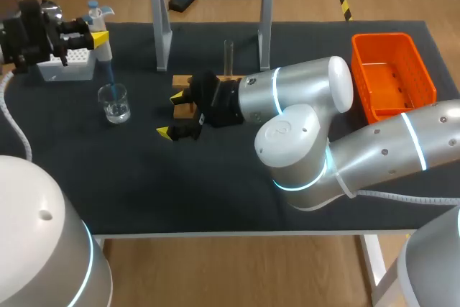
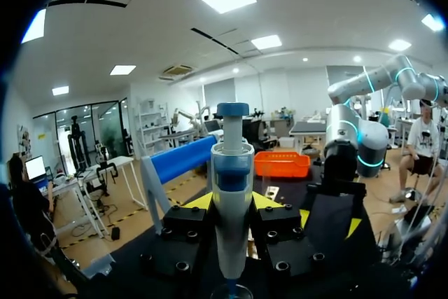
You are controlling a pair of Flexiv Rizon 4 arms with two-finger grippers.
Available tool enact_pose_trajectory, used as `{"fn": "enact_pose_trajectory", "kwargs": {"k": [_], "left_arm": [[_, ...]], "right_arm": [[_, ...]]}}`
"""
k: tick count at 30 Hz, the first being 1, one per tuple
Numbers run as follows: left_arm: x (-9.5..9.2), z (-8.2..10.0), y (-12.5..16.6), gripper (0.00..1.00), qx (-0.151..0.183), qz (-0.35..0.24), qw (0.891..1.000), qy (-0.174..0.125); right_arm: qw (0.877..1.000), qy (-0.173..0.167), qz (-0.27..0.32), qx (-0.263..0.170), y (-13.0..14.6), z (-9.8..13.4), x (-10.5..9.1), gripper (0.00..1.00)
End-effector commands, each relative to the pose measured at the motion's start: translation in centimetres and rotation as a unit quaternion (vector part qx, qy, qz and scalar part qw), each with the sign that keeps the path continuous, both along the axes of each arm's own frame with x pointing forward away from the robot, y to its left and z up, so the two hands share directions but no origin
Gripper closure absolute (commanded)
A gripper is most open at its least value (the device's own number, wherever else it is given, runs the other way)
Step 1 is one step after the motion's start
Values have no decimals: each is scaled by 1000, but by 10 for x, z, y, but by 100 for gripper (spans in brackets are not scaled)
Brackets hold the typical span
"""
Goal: Invert the test tube, pick up the pipette, mount the tip to pipette, aspirate from beaker and dispense into the tube, eject the tip, return the pipette, and cap with the stopper.
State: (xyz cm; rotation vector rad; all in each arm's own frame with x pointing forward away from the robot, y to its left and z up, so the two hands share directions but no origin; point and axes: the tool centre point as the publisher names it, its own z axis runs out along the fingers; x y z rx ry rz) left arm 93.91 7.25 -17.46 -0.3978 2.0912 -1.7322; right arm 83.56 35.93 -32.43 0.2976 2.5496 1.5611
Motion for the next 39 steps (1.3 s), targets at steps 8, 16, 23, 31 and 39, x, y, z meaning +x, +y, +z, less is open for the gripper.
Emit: {"fn": "enact_pose_trajectory", "kwargs": {"k": [8, 16, 23, 31, 39], "left_arm": [[0, -13, 5, 100, -1, 0, 1000, -6], [-1, -18, 6, 100, 3, 0, 1000, -13], [-1, -21, 7, 100, 7, -1, 1000, -12], [0, -26, 7, 100, 8, -3, 1000, -8], [1, -29, 7, 100, 7, -3, 1000, -11]], "right_arm": [[1000, 0, 1, 1, 0, -1, 0, 0], [1000, 0, 1, 1, 0, -1, 0, 0], [1000, 0, 1, 1, 0, -1, 0, 0], [1000, 0, 1, 1, 0, -1, 0, 0], [1000, 0, 1, 1, 0, -1, 0, 0]]}}
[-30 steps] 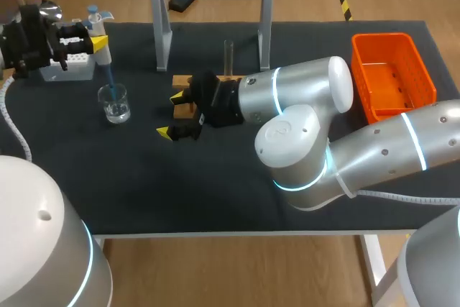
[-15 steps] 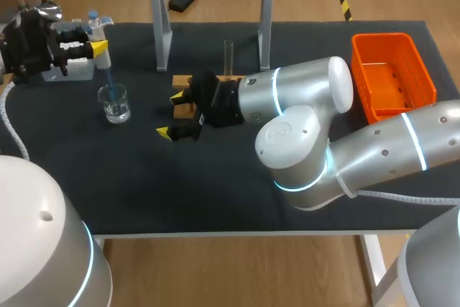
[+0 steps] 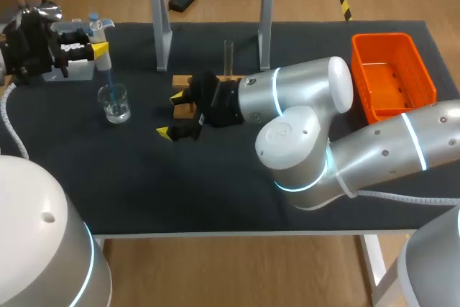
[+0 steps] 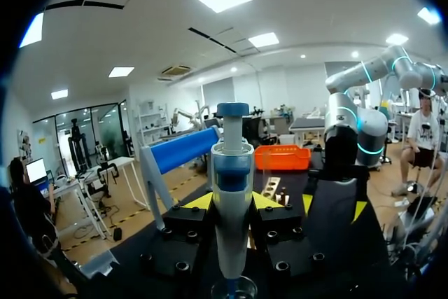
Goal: Invert the test tube, pick up the pipette, mount the tip to pipette, aspirate from beaker and dispense into the tube, eject the tip, return the pipette, and cap with the stopper.
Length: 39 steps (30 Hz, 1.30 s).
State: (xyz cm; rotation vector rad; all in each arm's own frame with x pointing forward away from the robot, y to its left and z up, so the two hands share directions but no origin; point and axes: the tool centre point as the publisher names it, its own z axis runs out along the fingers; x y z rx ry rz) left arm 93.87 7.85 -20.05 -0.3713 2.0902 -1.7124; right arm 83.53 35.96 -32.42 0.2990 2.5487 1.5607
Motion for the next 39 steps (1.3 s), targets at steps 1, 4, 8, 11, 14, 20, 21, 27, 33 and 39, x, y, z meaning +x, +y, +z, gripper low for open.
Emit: {"fn": "enact_pose_trajectory", "kwargs": {"k": [1, 4, 8, 11, 14, 20, 21, 27, 33, 39], "left_arm": [[2, -3, 2, 100, -1, -2, 1000, 0], [2, -5, 2, 100, -2, -2, 1000, 1], [2, -6, 3, 100, -1, -2, 1000, 2], [2, -8, 3, 100, -1, -2, 1000, 4], [3, -9, 4, 100, -2, -2, 1000, 5], [3, -10, 4, 100, -1, -2, 1000, 6], [3, -10, 4, 100, -1, -2, 1000, 5], [4, -11, 3, 100, 0, -3, 1000, 8], [4, -11, 2, 100, 1, -4, 1000, 7], [3, -12, 2, 100, 1, -5, 1000, 9]], "right_arm": [[1000, 0, 1, 1, -1, -1, 1, 0], [1000, 0, 1, 1, -1, -1, 1, 0], [1000, 0, 1, 1, -1, -1, 1, 0], [1000, 0, 1, 1, -1, -1, 1, 0], [1000, 0, 1, 1, -1, -1, 1, 0], [1000, 0, 1, 1, -1, -1, 1, 0], [1000, 0, 1, 1, -1, -1, 1, 0], [1000, 0, 1, 1, -1, -1, 1, 0], [1000, 0, 1, 1, -1, -1, 1, 0], [1000, 0, 1, 1, -1, -1, 1, 0]]}}
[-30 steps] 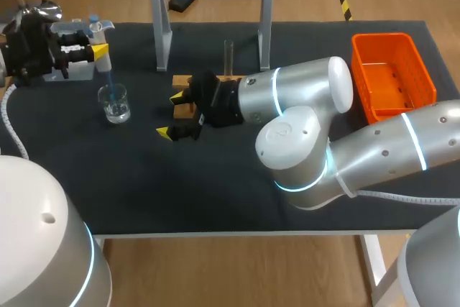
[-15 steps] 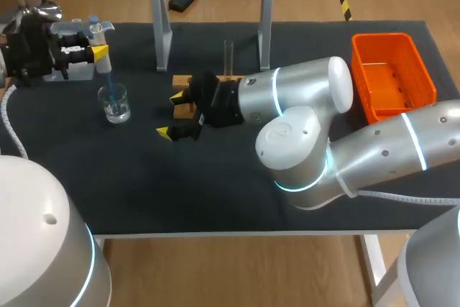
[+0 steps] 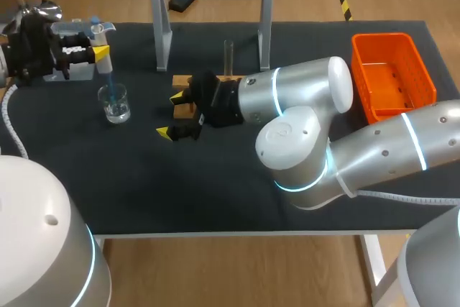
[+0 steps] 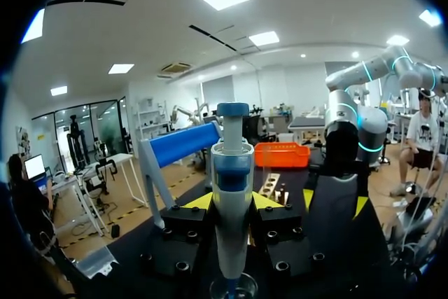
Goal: Invert the test tube, pick up the pipette, mount the tip to pipette, aspirate from beaker and dispense into the tube, eject the tip, return the pipette, and cap with the stopper.
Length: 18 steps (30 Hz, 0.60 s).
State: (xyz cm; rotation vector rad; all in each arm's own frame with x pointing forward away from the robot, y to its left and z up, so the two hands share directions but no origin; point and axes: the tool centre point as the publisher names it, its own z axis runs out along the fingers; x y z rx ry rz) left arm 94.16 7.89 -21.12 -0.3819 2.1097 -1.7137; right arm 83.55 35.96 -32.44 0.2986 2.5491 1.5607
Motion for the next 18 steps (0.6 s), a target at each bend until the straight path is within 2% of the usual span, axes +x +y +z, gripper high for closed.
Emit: {"fn": "enact_pose_trajectory", "kwargs": {"k": [1, 18], "left_arm": [[0, -1, 1, 100, -2, -3, 1000, 0], [0, -2, 1, 100, -2, -1, 1000, 15]], "right_arm": [[1000, 0, 1, 1, -1, -1, 0, 0], [1000, 0, 1, 1, -1, -1, 0, 0]]}}
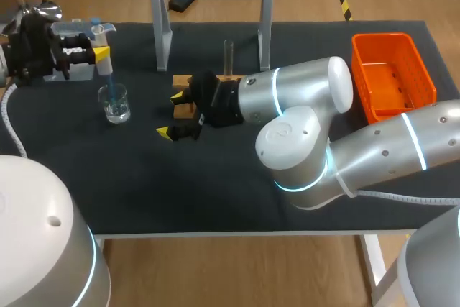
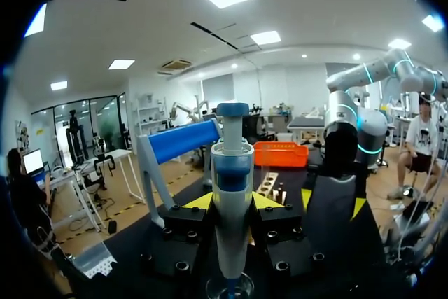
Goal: Invert the test tube, pick up the pipette, mount the tip to pipette, aspirate from beaker and dispense into the tube, eject the tip, return the pipette, and cap with the stopper.
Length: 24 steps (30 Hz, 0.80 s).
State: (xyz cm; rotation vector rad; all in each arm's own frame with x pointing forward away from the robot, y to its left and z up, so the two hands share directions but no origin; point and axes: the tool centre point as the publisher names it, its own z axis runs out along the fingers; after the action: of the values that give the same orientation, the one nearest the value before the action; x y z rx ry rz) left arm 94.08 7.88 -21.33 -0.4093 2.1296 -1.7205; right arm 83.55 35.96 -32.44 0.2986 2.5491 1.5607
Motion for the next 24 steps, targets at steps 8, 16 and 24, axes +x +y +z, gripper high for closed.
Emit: {"fn": "enact_pose_trajectory", "kwargs": {"k": [8, 16, 24], "left_arm": [[1, 0, 1, 100, -2, -1, 1000, 0], [1, 0, 1, 100, -2, -1, 1000, 0], [1, 0, 1, 100, -2, -1, 1000, 0]], "right_arm": [[1000, 0, 1, 1, -1, -1, 0, 0], [1000, 2, 4, 6, -2, 3, -2, 0], [999, 18, 10, 30, -23, 40, -13, 0]]}}
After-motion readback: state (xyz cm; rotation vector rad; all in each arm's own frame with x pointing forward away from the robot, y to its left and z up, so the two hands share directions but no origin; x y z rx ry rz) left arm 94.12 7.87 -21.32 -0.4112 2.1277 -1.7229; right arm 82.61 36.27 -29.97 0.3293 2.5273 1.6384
